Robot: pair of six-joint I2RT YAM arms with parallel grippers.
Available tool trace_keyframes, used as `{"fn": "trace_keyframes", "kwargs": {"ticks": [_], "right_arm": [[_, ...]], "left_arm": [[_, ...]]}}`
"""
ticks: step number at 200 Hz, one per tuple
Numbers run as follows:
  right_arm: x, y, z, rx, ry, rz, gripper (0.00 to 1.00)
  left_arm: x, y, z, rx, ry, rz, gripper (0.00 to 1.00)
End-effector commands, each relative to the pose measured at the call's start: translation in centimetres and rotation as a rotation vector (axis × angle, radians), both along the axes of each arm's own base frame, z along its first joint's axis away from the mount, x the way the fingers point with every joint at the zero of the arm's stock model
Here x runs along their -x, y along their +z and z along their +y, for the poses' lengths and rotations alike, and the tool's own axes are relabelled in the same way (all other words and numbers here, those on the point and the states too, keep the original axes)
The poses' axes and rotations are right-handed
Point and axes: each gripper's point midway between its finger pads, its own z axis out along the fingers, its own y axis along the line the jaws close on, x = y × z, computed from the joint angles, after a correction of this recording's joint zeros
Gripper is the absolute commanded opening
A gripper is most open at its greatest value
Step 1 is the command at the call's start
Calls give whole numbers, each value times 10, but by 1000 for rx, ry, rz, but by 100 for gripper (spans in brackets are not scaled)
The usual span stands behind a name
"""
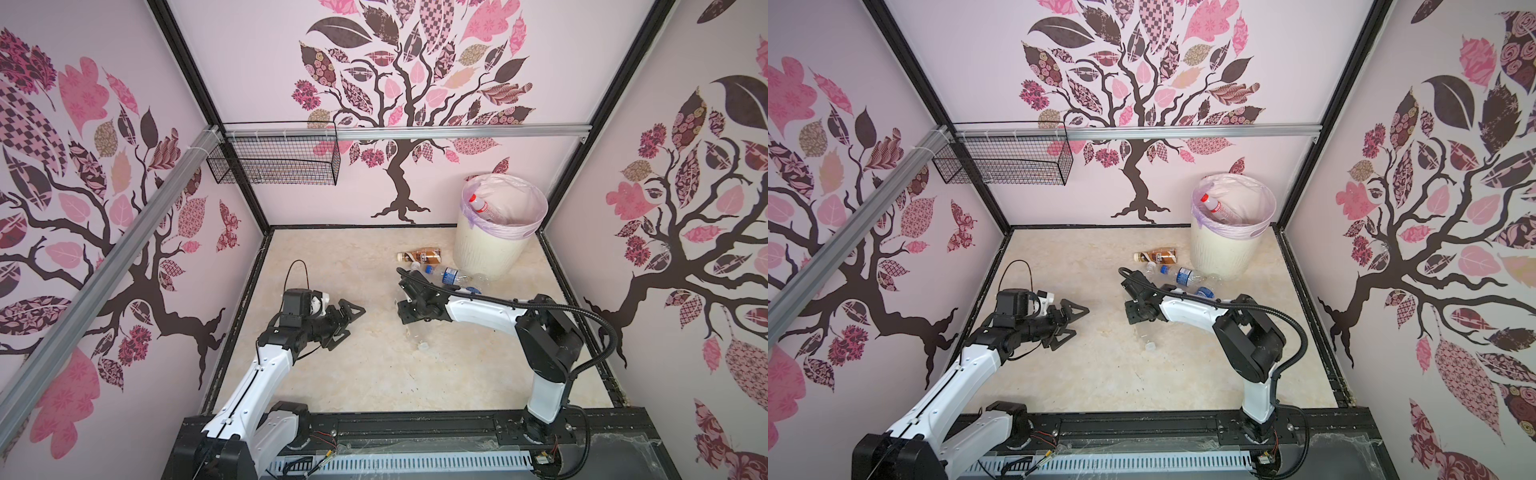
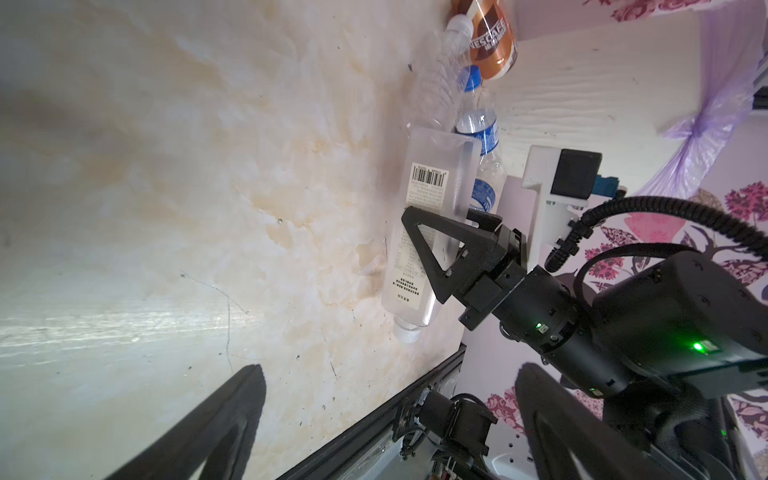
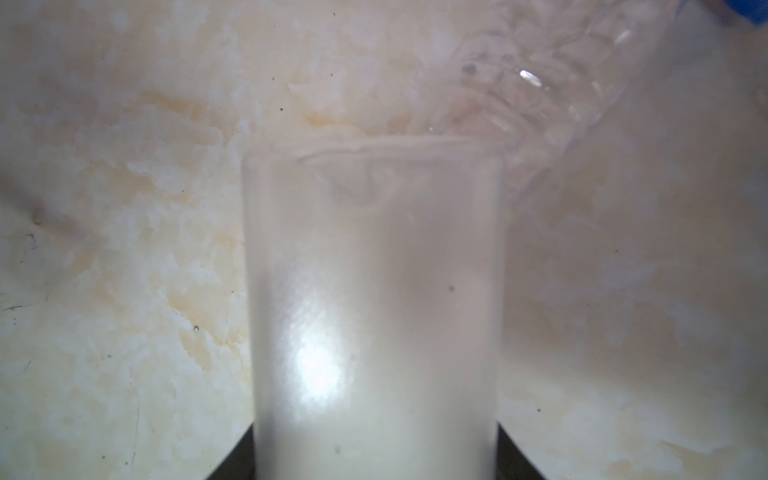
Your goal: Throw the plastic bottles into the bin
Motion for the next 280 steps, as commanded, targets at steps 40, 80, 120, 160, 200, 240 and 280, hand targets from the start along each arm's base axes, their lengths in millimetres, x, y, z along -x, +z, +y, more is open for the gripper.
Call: {"fn": "trace_keyframes", "kwargs": {"ticks": [40, 80, 120, 160, 200, 240, 280], "right_arm": [[-23, -11, 36, -23, 34, 33, 56], [-30, -17, 47, -22, 38, 48, 65], [-33, -19, 48, -19, 39, 43, 74], [-32, -6, 51, -49, 42, 37, 84], [-34, 29, 44, -51, 47, -20, 99], [-36, 74, 27, -81, 27, -87, 99], [-35, 124, -20, -68, -39, -190, 99]], "left_arm": [[-3, -4, 7, -16, -52, 61, 98], [-5, -7, 10, -38, -49, 68, 98], [-1, -17, 11, -44, -46, 80, 98], [0, -19, 9, -37, -69, 93, 98], [-2, -16, 11, -60, -66, 75, 98], [-6, -8, 17, -106, -46, 40, 98], [-13, -2, 5, -241, -81, 10, 98]]}}
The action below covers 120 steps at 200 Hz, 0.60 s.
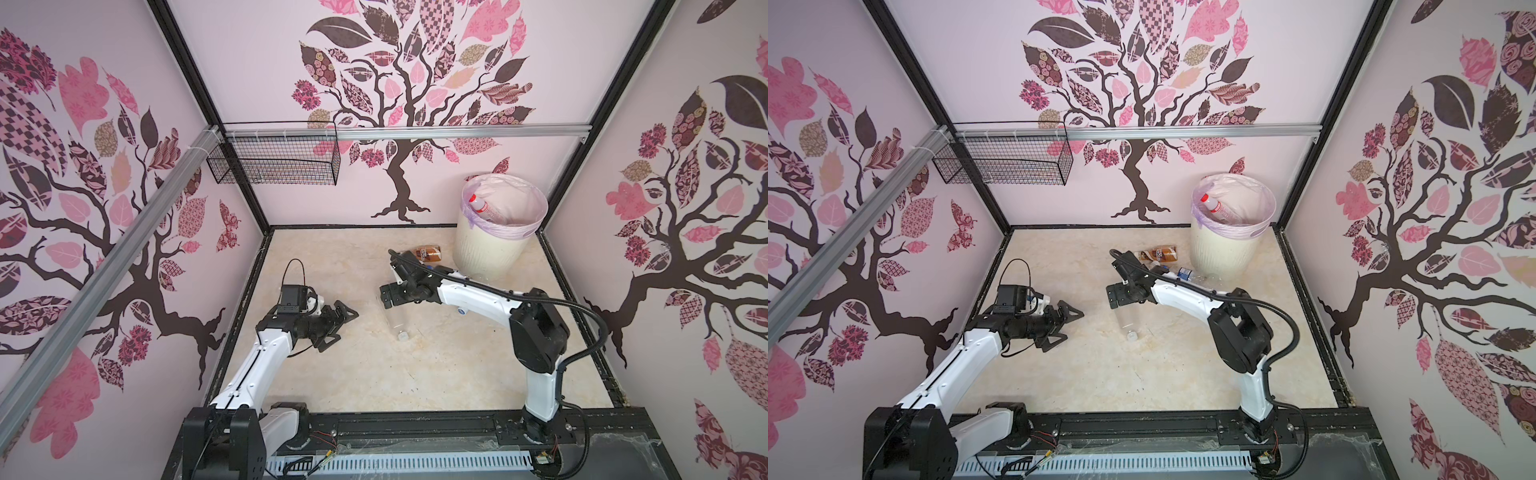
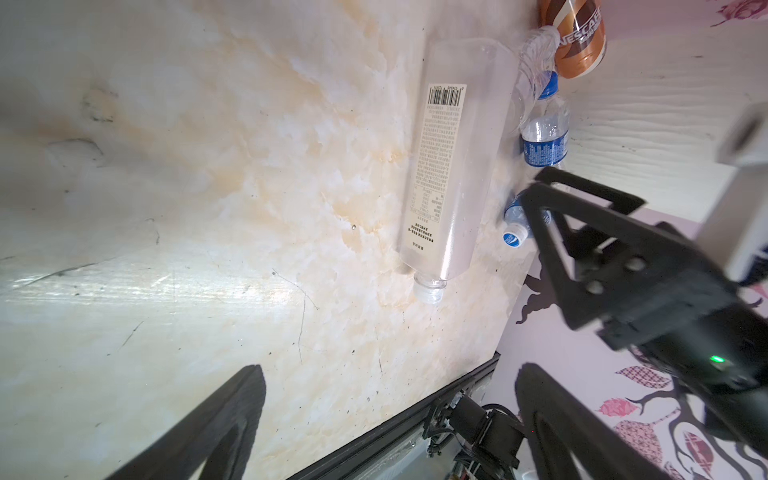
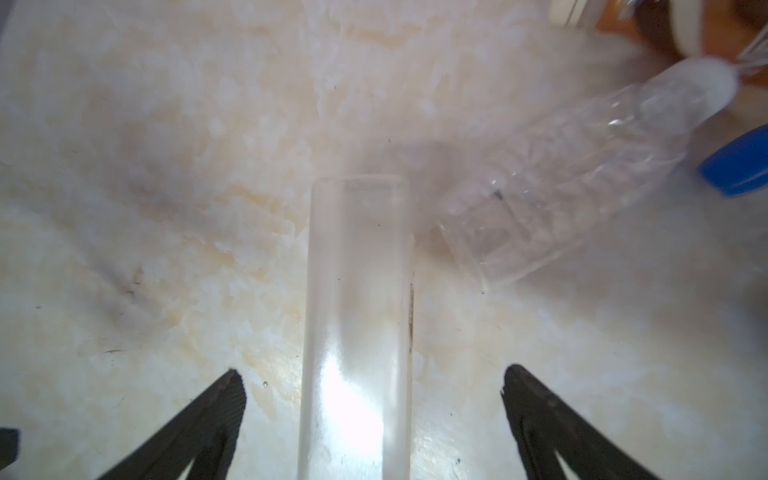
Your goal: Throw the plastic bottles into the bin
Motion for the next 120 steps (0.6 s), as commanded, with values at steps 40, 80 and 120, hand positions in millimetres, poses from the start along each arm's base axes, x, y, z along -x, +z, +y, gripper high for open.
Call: {"fn": "trace_keyframes", "kwargs": {"ticks": [40, 80, 120], "right_arm": [[4, 102, -103, -19, -178, -241, 99], [16, 135, -146, 14, -238, -318, 99], [26, 143, -163, 6, -257, -340, 99]], "left_arm": [[-28, 12, -32, -214, -101, -76, 98], [-46, -1, -72, -330, -177, -79, 98], [-58, -27, -98, -462, -222, -33, 98]]}}
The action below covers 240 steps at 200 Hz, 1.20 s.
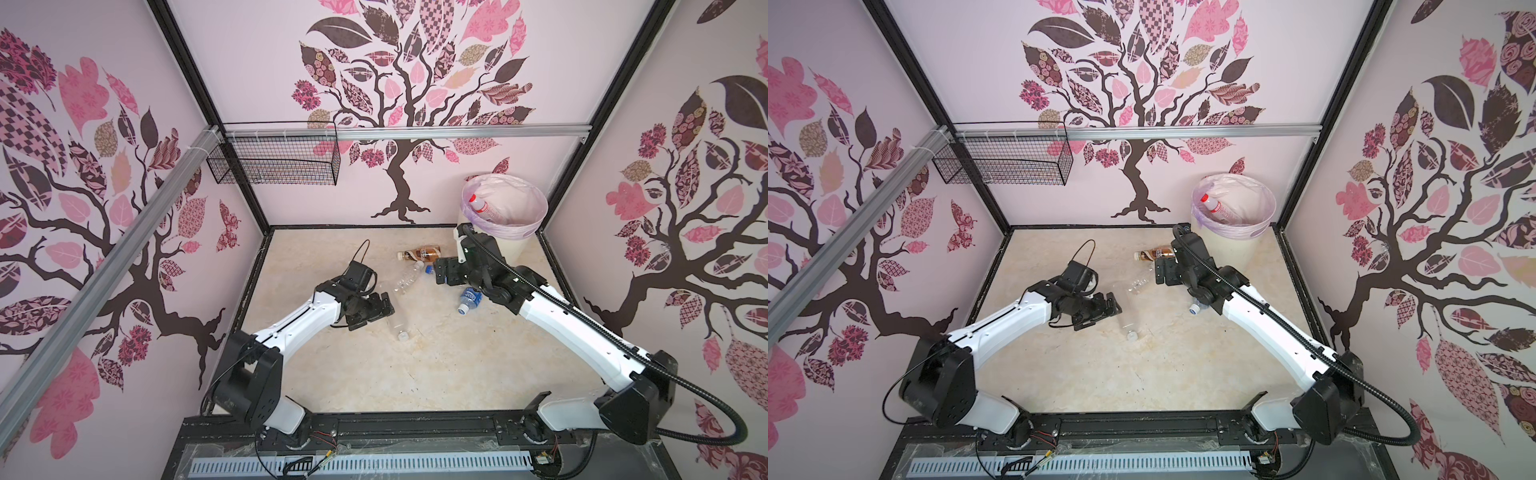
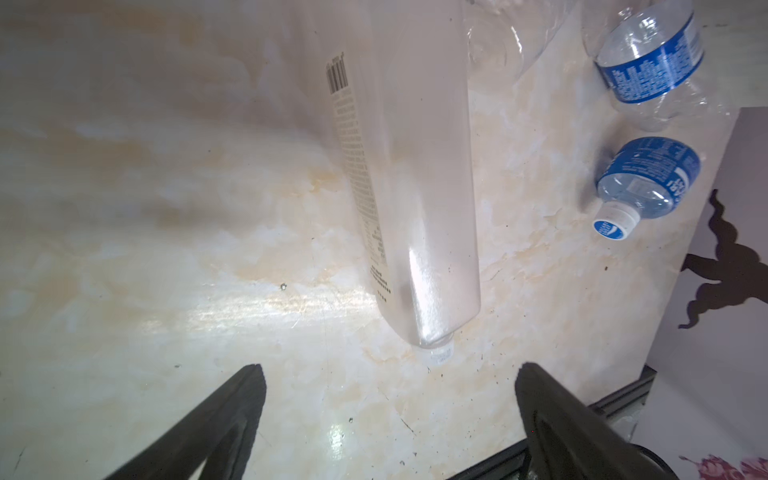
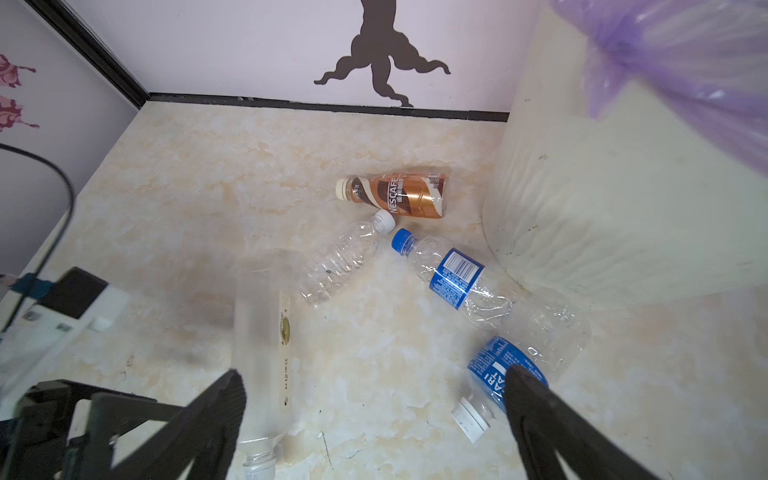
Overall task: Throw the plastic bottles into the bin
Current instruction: 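Lower the left gripper onto the tall bottle while the right moves away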
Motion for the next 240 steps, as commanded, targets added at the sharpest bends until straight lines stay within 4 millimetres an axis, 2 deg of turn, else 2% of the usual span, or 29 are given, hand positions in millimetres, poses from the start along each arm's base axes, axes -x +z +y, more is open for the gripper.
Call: {"fn": "trace_keyframes", "kwargs": {"ticks": [1, 20, 55, 81, 122, 172, 198, 240], "right_arm": [[10, 3, -17, 33, -19, -8, 99], [13, 1, -24, 40, -26, -7, 99], [17, 0, -36, 24, -38, -11, 99], [19, -1, -47, 27, -50, -11, 99], [21, -5, -55, 31, -53, -9, 99], [20, -8, -49, 8, -33, 0, 99], [20, -14, -46, -8, -24, 13, 99], [19, -21, -37, -34, 6, 38, 99]], "left_arm": [[-15, -3, -4, -105, 15, -35, 98], [-20, -10, -12, -152, 4, -46, 98], [-23, -35, -25, -197, -18, -17, 98], [-26, -44, -27, -265, -46, -24, 98], [-27, -55, -18, -339, -65, -14, 96], [-19, -58, -5, -354, -64, -23, 91], [-17, -64, -3, -354, -72, -5, 82], [-12, -58, -3, -327, -85, -19, 68]]}}
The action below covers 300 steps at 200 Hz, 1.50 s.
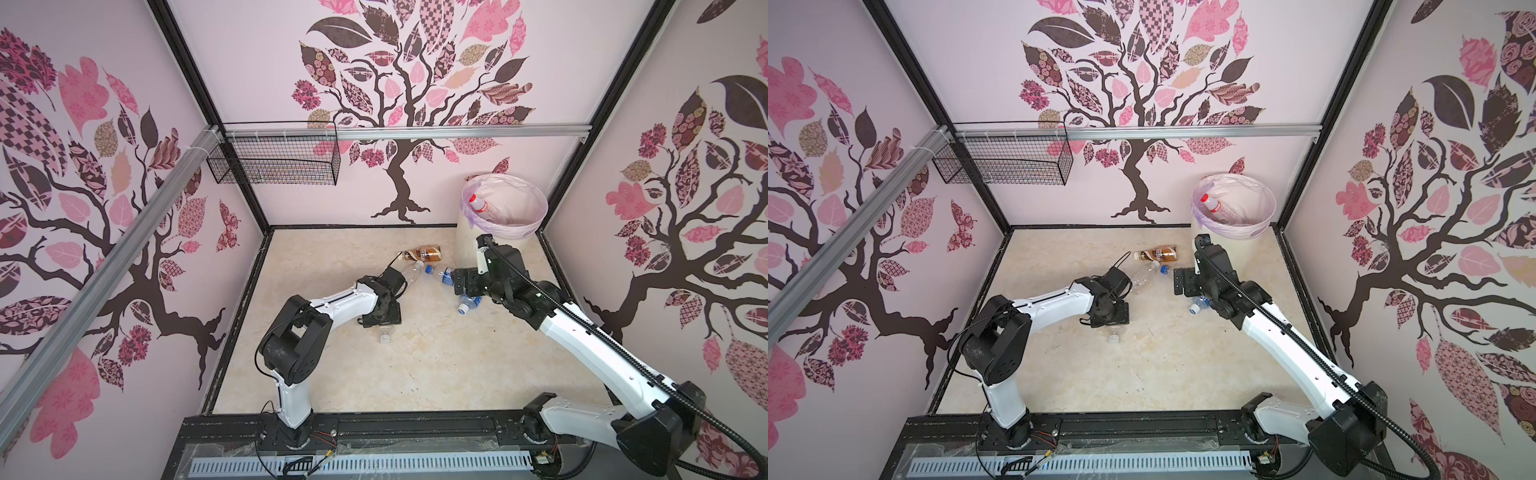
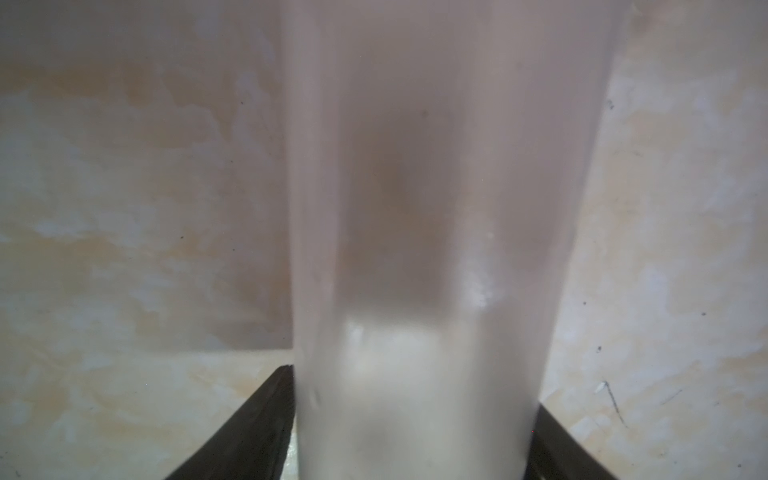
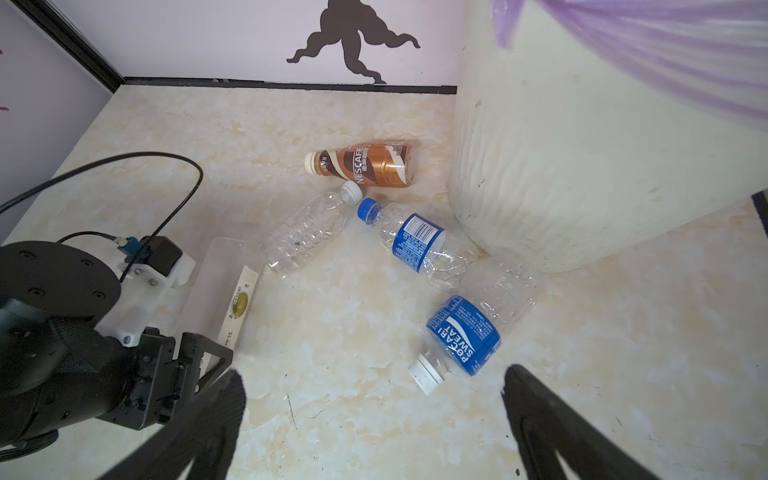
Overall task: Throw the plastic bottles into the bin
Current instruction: 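Lower the left gripper onto the tall bottle while the right moves away, then close the left gripper on the tall clear bottle and lift it, then close the right gripper on the tall bottle's end held by the left gripper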
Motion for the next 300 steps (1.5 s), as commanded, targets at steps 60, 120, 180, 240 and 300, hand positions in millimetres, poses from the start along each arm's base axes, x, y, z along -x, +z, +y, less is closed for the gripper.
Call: {"fn": "trace_keyframes", "kwargs": {"ticks": [60, 120, 180, 240, 300], "right_arm": [[4, 2, 36, -151, 136, 38, 99], [7, 11, 57, -278, 202, 57, 99], [-4, 19, 92, -499, 247, 106, 99], [-20, 11, 122, -610, 290, 170, 91], [-24, 7, 148, -653, 323, 203, 89]], "left_arm": [[15, 27, 4, 82, -40, -31, 61], [15, 82, -4, 269, -85, -123, 60], [10, 147, -28, 453, -190, -285, 57], [20, 164, -40, 531, -226, -332, 57], [27, 162, -46, 536, -245, -320, 57]]}}
